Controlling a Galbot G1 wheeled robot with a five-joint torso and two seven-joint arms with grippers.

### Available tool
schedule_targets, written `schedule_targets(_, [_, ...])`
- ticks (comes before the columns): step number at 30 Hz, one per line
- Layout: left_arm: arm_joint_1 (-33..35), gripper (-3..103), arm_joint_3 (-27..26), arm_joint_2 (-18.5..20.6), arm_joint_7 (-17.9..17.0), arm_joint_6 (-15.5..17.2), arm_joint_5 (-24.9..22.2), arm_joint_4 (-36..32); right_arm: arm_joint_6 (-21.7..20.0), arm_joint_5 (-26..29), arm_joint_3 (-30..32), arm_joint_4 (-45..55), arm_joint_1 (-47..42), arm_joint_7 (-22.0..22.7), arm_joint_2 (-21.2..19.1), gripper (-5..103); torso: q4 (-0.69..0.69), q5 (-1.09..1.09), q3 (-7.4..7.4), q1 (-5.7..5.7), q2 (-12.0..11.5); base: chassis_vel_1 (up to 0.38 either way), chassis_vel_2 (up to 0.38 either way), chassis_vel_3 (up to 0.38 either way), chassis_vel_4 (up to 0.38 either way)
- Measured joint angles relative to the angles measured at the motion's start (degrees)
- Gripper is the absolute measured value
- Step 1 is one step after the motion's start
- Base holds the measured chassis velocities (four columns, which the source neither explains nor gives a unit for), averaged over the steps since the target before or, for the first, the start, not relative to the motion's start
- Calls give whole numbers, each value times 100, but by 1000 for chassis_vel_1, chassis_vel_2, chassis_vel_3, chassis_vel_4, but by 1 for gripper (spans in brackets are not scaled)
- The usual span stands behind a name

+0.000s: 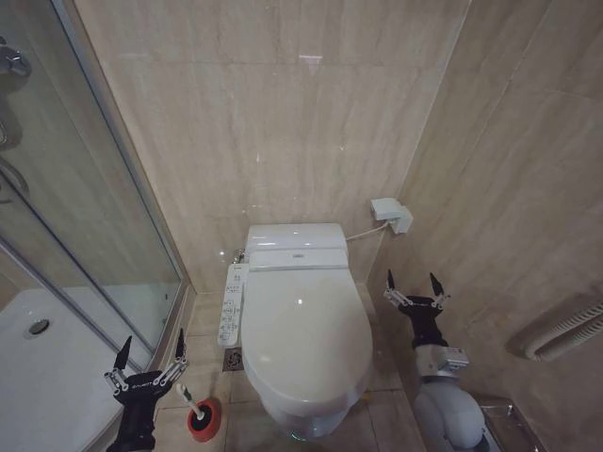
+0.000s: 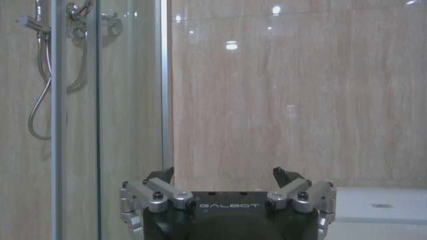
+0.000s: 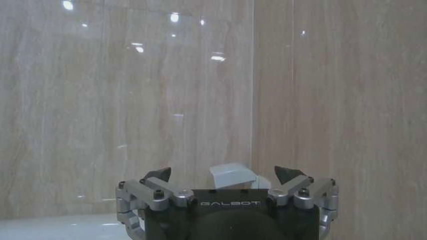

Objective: Open the toilet lid, clean the toilet bowl with a toilet brush, close the toilet lid, and flush.

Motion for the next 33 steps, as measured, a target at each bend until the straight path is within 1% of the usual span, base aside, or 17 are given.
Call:
schedule_targets(10, [0, 97, 0, 0, 0, 0, 0, 0, 10, -114, 29, 96, -140, -29, 91, 100, 0, 0, 0, 0, 0, 0, 0, 0, 0])
schedule_targets(20, [0, 97, 0, 0, 0, 0, 0, 0, 89, -237, 1, 248, -336, -88, 341, 100, 0, 0, 0, 0, 0, 0, 0, 0, 0])
schedule_targets(33, [0, 97, 0, 0, 0, 0, 0, 0, 74, -250, -5, 524, -477, -93, 332, 100, 0, 0, 0, 0, 1, 0, 0, 0, 0])
